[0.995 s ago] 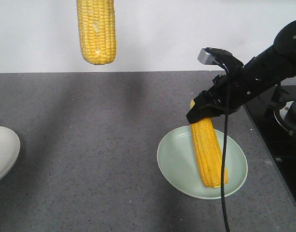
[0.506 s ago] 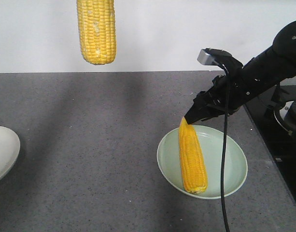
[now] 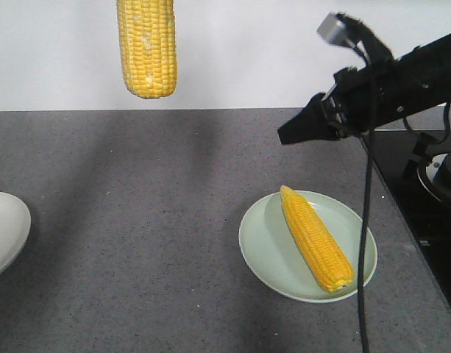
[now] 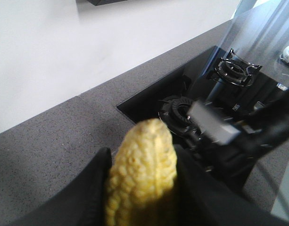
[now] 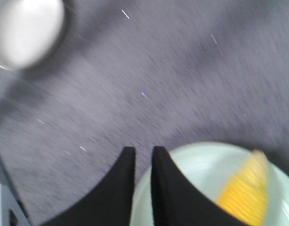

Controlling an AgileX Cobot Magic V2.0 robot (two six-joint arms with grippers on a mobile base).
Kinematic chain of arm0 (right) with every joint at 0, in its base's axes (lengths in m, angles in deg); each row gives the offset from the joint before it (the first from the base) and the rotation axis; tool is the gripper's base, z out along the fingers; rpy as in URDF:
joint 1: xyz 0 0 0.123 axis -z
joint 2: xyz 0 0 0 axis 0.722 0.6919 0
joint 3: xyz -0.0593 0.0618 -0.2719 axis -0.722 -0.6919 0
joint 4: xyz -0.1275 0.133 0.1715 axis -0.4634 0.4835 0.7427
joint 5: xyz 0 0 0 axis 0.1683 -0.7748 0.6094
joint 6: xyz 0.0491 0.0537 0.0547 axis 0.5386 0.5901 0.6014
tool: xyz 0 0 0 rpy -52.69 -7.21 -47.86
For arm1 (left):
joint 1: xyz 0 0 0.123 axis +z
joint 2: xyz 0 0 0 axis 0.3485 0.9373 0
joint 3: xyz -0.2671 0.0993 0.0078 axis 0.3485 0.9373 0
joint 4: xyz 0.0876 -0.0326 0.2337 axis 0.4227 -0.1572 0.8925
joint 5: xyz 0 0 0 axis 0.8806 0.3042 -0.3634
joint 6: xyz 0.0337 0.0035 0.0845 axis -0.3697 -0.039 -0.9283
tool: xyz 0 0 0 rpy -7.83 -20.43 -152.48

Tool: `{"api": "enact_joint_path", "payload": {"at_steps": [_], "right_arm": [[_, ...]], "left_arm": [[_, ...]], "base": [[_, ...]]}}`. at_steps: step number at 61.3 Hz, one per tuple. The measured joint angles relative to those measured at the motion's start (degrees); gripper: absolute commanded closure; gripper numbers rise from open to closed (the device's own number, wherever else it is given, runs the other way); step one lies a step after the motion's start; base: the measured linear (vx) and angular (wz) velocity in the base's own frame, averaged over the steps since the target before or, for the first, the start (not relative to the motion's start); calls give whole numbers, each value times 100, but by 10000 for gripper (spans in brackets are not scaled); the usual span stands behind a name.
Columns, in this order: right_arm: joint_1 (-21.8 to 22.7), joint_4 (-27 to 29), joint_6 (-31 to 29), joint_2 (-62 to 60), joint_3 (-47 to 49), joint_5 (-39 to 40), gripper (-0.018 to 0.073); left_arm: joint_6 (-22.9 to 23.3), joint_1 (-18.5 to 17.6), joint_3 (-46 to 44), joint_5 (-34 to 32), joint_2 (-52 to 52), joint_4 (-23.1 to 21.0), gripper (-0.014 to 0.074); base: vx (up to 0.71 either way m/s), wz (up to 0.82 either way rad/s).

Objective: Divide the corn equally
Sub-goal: 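Open the right gripper to release the cob and raise it away, then lower the left gripper's cob onto the cream plate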

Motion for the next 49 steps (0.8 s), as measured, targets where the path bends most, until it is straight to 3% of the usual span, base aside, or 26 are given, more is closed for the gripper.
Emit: {"api": "enact_joint_path", "payload": {"at_steps": [7, 17, 22, 34, 39, 49], "right_arm": [[0, 588, -252, -630, 0, -86, 568], [0, 822, -540, -1530, 0, -256, 568], [0, 767, -637, -1860, 0, -310, 568], [0, 308, -685, -2435, 0, -421, 568], [0, 152, -685, -2572, 0, -449, 568], [0, 89, -685, -2661, 0, -478, 568]], "left_arm": [[0, 0, 0, 0, 0, 0, 603], [0, 0, 0, 0, -49, 289, 603], [0, 0, 7, 11, -155, 853, 603], [178, 0, 461, 18, -783, 3071, 603], [443, 0, 967, 18, -1117, 4131, 603], [888, 0, 2518, -7, -1718, 5413, 603]], "base": [[0, 0], [0, 0], [0, 0], [0, 0], [0, 0], [0, 0]]}}
